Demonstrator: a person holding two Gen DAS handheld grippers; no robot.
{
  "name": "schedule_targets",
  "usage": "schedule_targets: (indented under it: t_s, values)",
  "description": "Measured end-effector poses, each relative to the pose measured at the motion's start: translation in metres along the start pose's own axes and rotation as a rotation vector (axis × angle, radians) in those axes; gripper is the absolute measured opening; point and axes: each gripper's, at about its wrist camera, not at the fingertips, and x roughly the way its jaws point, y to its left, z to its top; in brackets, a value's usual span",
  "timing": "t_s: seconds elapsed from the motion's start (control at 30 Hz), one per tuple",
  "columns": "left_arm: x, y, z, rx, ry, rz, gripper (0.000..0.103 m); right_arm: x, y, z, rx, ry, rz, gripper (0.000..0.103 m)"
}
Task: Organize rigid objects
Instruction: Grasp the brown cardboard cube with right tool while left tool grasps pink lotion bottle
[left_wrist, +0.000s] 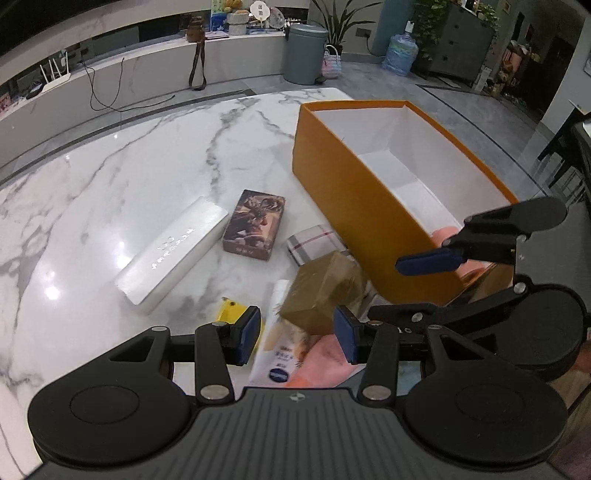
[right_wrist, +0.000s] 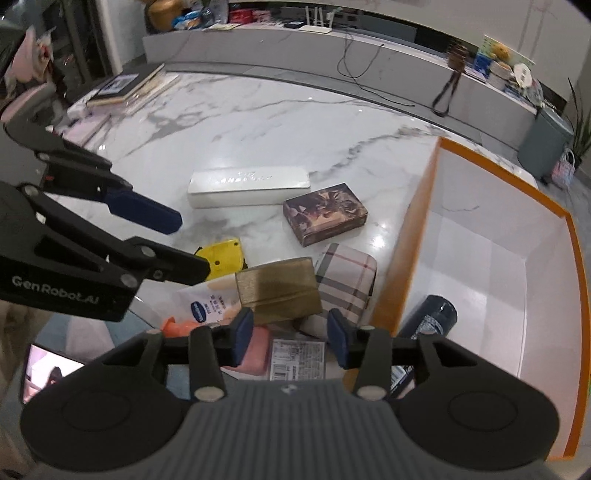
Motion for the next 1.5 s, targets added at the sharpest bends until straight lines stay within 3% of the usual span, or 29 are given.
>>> schedule_targets:
  t_s: [0.13, 0.27, 0.47, 0.7, 0.77, 1.03, 1.5]
  values:
    - [0.007, 0.008, -0.004, 0.022, 0.012, -0.01, 0.055, 0.011, 0.009, 0.007, -0.052, 0.012, -0.006, 0.049]
    - [0.019, 0.012, -0.009, 0.074, 0.041, 0.004, 0.055, 0.024, 0.016, 0.014, -0.12, 0.025, -0.041, 0.063]
    - [0.037, 0.03, -0.013, 0.044, 0.097, 0.016, 0.055, 0.041, 0.014, 0.021, -0.158, 0.042, -0.026, 0.076]
    - [0.048, 0.036, -0.018, 0.039, 0.138, 0.011, 0.054, 0.055, 0.015, 0.023, -0.178, 0.067, 0.004, 0.07]
    - [0.049, 0.036, -0.02, 0.04, 0.146, -0.001, 0.054, 0.057, 0.014, 0.022, -0.166, 0.076, 0.024, 0.061]
    - [0.049, 0.027, -0.021, 0.079, 0.149, -0.009, 0.054, 0.05, 0.011, 0.018, -0.148, 0.061, 0.02, 0.059]
    - [0.054, -0.041, -0.041, 0.441, 0.177, -0.111, 0.054, 0.019, 0.001, 0.014, -0.148, 0.021, 0.006, 0.059]
